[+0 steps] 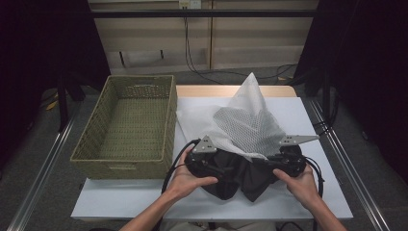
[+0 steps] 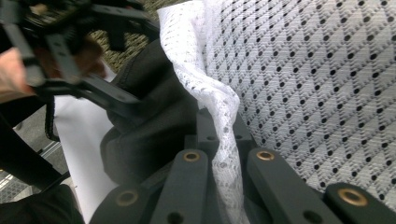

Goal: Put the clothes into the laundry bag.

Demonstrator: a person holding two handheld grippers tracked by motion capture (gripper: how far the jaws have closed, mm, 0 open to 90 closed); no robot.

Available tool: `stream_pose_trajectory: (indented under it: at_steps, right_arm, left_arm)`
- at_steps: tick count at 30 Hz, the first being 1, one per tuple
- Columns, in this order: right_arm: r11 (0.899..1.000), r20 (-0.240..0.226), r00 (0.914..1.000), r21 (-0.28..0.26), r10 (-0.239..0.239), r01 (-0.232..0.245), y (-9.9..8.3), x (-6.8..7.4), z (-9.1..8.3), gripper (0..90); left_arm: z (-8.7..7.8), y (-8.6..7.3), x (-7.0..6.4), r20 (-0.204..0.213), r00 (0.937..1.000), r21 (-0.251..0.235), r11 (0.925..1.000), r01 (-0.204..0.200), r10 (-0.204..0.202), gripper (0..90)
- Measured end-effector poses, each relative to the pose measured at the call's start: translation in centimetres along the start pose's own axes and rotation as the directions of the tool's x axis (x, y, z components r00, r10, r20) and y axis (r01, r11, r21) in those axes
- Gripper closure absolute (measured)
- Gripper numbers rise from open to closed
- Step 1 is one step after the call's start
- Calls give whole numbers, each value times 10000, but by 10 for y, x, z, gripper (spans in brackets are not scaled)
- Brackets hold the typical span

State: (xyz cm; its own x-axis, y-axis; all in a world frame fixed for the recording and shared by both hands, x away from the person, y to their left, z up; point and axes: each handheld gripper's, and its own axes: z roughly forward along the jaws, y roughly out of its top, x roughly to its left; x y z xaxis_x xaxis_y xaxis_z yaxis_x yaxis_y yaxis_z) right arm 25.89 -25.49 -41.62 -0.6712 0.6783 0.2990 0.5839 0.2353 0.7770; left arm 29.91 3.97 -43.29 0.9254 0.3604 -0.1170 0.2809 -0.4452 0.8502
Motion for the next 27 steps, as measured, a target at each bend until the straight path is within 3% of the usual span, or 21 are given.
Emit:
stream_pose_trajectory:
  at_steps: [4, 5, 6, 7, 9, 11, 14, 15, 17, 18, 19, 21, 22, 23, 24, 25, 26, 27]
  right_arm:
    - [10000, 1, 10000, 34, 7, -7, 0, -1, 0, 885]
    - [10000, 2, 10000, 42, 6, -6, 0, -1, 0, 885]
    - [10000, 2, 10000, 42, 6, -6, 0, -1, 0, 885]
    - [10000, 1, 10000, 39, 10, -10, 0, -1, 0, 885]
    - [10000, 4, 10000, 54, -27, 27, 0, -1, 0, 885]
    - [10000, 16, 10000, 60, -45, 45, 0, -1, 0, 885]
    - [9999, 32, 9999, 69, -100, 100, 0, 0, 0, 885]
    - [9999, 12, 9999, 62, -115, 115, 0, -1, 0, 885]
    - [9999, -1, 10000, 96, -80, 80, 0, -1, 0, 885]
    - [9999, -5, 9999, 106, -103, 103, 1, -1, 0, 885]
    - [9999, -5, 9999, 106, -103, 103, 1, -1, 0, 885]
    - [9999, -9, 9999, 108, -107, 107, 1, 0, 0, 885]
    - [9999, -14, 10000, 115, -92, 93, 1, 0, 0, 885]
    - [9999, -21, 10000, 107, -95, 96, 1, 0, 0, 884]
    - [9999, -34, 10000, 94, -85, 85, 1, 0, 0, 884]
    - [10000, -82, 10000, 82, -35, 36, 1, -1, 0, 884]
    - [10000, -62, 10000, 81, -11, 12, 1, 0, 0, 885]
    - [9999, -52, 10000, 121, -6, 6, 1, 0, 1, 885]
  left_arm:
    - [-13, -8, -3, -116, 9999, 361, 9993, 129, -125, 139]
    - [-17, -15, -7, -237, 9995, 545, 9984, -178, 191, 126]
    - [-17, -15, -7, -237, 9995, 545, 9984, -178, 191, 123]
    - [-20, -19, -8, -519, 9982, 646, 9976, -258, 292, 123]
    - [-20, -25, -3, -486, 9987, 747, 9971, 169, -133, 94]
    - [-17, -32, 4, -754, 9971, 1023, 9946, 143, -66, 79]
    - [-14, -34, 9, -798, 9965, 1062, 9938, 329, -245, 57]
    - [-7, -37, 14, -430, 9984, 1428, 9888, 437, -379, 46]
    - [-2, -38, 16, -332, 9984, 1639, 9852, 497, -448, 42]
    - [6, -41, 17, -99, 9995, 2002, 9792, 318, -305, 40]
    - [6, -41, 17, -99, 9995, 2002, 9792, 318, -305, 38]
    - [14, -44, 15, 393, 9987, 2306, 9728, 231, -330, 35]
    - [17, -44, 8, 282, 9992, 2727, 9615, -343, 276, 43]
    - [18, -44, 4, 183, 9982, 2777, 9589, -592, 563, 72]
    - [18, -44, 4, 183, 9982, 2777, 9589, -592, 563, 162]
    - [14, -43, 2, 89, 9965, 2675, 9601, -820, 826, 306]
    - [12, -41, 4, 7, 9954, 2828, 9547, -921, 959, 381]
    - [10, -40, 5, -204, 9968, 2821, 9570, -683, 772, 487]
